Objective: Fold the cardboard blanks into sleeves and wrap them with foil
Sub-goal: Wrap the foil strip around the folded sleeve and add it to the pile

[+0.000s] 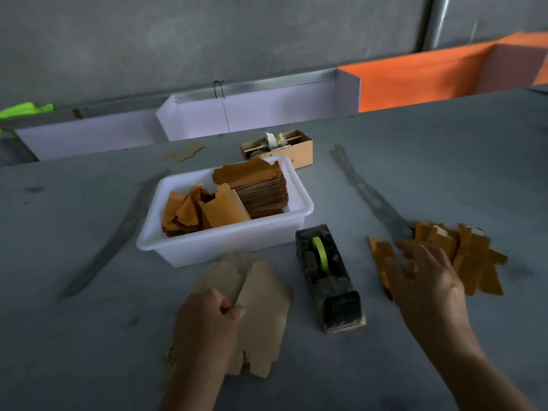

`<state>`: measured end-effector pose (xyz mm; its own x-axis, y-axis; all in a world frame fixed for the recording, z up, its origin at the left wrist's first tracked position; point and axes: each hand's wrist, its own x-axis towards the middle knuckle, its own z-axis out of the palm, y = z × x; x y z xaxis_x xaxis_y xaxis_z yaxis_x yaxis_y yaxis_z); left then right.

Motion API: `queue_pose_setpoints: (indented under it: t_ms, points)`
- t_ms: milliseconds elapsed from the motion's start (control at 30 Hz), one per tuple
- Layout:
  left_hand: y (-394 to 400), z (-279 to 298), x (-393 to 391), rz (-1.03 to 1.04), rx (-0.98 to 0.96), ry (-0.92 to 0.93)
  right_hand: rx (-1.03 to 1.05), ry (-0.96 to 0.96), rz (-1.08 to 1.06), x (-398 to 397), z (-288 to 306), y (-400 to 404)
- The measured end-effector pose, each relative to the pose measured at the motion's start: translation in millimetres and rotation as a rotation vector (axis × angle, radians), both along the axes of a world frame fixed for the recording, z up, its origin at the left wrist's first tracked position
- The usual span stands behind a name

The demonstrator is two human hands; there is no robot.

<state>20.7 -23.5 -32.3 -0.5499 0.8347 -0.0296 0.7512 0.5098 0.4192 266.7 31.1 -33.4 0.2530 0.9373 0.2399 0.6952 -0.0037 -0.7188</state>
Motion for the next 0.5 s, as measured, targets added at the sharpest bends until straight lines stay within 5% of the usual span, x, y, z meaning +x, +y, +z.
queue_pose_setpoints:
  t_ms: [500]
  points:
    - [-5,2,-11,0.125,0.247,-0.302,0.141,0.201,0.253,-38,15,-38]
